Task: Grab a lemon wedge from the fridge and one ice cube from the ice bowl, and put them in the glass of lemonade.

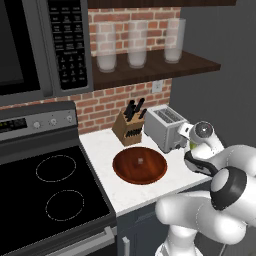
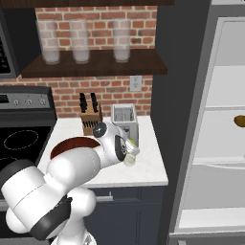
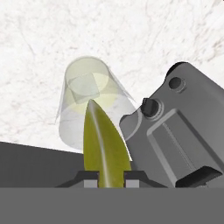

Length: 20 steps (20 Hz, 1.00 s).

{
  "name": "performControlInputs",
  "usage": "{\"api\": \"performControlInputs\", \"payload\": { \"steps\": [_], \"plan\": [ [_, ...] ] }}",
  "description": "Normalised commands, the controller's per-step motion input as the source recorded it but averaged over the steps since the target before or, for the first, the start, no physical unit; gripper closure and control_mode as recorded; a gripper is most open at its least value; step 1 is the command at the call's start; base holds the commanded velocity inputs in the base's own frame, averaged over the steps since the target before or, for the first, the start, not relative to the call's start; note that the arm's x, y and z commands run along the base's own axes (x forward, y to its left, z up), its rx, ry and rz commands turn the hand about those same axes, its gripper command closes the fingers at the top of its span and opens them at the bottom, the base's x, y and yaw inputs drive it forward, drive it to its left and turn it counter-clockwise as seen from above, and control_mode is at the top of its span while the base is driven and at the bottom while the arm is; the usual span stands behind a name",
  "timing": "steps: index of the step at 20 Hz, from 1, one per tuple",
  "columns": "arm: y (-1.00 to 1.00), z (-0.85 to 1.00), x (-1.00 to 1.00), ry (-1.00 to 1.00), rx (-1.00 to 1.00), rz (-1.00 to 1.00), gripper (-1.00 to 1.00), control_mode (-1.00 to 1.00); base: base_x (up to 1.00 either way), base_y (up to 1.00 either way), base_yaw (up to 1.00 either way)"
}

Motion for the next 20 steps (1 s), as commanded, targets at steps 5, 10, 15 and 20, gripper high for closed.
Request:
{"api": "performControlInputs", "payload": {
  "steps": [5,10,15,20],
  "plan": [
    [0.00,0.00,0.00,0.00,0.00,0.00,1.00,-1.00,0.00,0.00,0.00],
    [0.00,0.00,0.00,0.00,0.00,0.00,1.00,-1.00,0.00,0.00,0.00],
    [0.00,-0.08,0.00,0.00,0.00,0.00,1.00,-1.00,0.00,0.00,0.00],
    [0.00,-0.17,0.00,0.00,0.00,0.00,-1.00,-1.00,0.00,0.00,0.00]
  ]
}}
